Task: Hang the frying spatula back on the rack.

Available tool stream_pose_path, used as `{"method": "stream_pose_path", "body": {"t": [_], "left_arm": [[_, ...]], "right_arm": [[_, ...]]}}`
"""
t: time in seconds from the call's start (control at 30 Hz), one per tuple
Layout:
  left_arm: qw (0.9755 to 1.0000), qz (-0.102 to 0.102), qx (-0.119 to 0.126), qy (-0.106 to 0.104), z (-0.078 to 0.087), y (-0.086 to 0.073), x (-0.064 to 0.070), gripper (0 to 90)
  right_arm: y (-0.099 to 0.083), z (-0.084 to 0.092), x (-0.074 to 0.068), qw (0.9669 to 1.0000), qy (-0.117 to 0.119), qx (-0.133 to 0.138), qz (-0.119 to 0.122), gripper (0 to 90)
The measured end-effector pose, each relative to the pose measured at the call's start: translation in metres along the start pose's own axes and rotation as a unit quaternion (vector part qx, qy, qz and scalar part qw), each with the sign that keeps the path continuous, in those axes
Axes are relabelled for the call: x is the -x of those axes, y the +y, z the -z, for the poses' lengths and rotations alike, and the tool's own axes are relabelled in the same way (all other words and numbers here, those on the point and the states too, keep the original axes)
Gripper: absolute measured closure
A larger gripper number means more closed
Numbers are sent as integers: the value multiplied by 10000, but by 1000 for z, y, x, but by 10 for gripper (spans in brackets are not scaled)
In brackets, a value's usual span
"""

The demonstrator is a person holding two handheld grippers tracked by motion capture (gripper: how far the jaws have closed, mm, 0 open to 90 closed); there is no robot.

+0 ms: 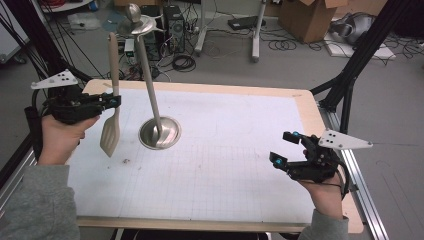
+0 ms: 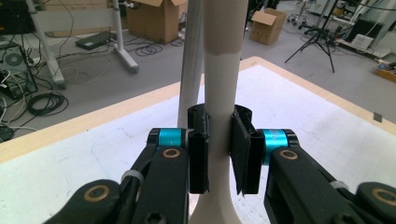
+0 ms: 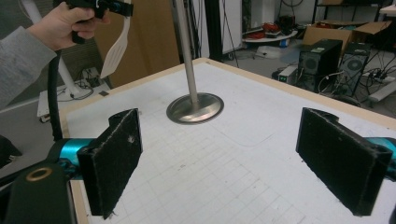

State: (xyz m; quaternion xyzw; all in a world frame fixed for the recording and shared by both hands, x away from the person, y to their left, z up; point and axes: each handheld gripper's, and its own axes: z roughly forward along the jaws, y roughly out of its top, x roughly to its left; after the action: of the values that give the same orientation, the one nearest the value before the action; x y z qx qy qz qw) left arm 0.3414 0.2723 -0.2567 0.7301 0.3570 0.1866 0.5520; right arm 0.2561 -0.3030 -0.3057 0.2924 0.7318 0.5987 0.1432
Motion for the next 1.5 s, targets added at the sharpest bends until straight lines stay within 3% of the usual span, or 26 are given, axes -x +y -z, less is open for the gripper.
{"method": "stream_pose_path", "body": {"t": [0.77, 0.9, 1.5], "left_arm": [[9996, -75, -187, 175, -22, 6, 2, 778], [9991, -155, -233, 315, -24, 8, 2, 778], [9993, -179, -188, 282, -29, 8, 2, 772]], "right_arm": [[0, -1, 0, 10000, 24, 1, 16, 135], [0, 0, 1, 10000, 30, -3, 7, 135], [-1, -2, 0, 10000, 58, -51, 1, 135]]}}
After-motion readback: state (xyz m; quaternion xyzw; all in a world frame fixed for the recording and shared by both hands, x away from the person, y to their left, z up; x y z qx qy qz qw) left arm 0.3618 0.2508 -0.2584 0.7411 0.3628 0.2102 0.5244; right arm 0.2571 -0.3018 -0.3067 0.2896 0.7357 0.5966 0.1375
